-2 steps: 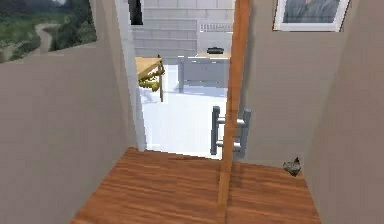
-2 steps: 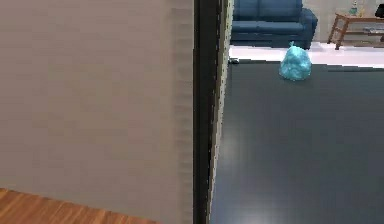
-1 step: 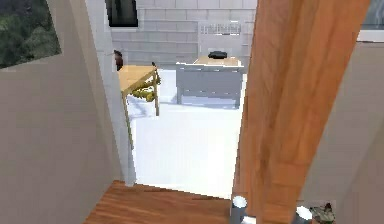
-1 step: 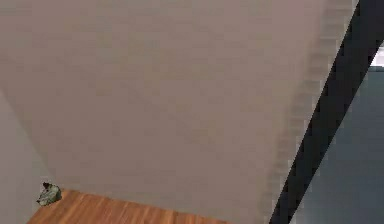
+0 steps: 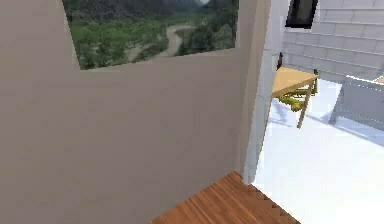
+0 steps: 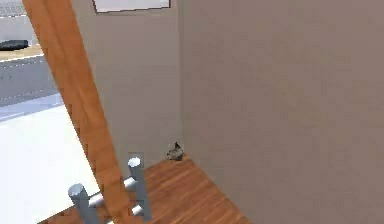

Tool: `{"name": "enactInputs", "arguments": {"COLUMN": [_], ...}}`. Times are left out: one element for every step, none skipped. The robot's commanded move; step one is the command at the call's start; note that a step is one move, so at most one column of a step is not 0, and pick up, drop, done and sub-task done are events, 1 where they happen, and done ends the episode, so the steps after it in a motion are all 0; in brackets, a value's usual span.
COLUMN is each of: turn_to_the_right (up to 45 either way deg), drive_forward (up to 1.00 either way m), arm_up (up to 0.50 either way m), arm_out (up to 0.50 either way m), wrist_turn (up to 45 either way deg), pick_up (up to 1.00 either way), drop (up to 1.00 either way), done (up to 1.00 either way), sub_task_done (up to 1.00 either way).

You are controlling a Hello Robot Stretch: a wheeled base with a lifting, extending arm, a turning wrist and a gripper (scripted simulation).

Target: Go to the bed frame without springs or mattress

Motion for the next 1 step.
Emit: {"name": "enactInputs", "arguments": {"turn_to_the_right": [0.0], "drive_forward": [0.55], "arm_up": [0.00], "arm_out": [0.00], "wrist_turn": [0.0], "pick_up": [0.00], "drop": [0.00], "done": [0.00], "sub_task_done": [0.00]}}
